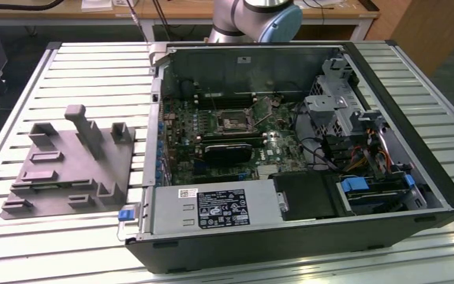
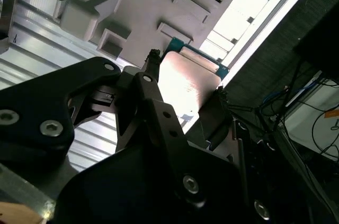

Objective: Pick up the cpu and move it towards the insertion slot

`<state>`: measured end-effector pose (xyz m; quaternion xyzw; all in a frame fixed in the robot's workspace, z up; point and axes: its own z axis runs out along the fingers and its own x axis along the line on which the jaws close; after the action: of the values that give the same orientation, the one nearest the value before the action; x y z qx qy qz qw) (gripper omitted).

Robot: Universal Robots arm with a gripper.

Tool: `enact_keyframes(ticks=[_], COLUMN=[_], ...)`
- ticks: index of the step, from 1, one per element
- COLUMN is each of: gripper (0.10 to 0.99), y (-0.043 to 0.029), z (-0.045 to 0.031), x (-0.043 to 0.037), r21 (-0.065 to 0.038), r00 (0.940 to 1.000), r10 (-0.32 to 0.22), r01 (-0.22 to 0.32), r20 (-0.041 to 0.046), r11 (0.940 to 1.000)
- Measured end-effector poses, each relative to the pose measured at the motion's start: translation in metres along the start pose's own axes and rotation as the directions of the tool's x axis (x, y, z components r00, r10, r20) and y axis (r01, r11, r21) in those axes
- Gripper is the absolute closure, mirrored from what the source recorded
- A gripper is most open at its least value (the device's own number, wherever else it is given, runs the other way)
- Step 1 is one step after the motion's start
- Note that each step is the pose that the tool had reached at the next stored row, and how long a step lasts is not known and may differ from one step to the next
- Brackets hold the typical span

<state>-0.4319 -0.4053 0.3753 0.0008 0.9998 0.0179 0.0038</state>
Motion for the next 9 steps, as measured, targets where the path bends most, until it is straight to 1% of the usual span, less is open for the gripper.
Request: enact_keyframes(ticks=[2, 7, 9], gripper=[0.541, 0.541, 0.541], y=[0.0001, 0.0004, 0.0004], z=[-0.0018, -0.0098, -0.0111], x=[-0.0004, -0.0008, -0.0021], r21=[0.0, 0.0, 0.0], r00=[1.0, 1.0, 1.0], r10=[0.0, 0.0, 0.0], r01=[0.0, 0.0, 0.0], r20=[-0.0002, 0.0, 0.0002], r11=[1.0, 1.0, 1.0])
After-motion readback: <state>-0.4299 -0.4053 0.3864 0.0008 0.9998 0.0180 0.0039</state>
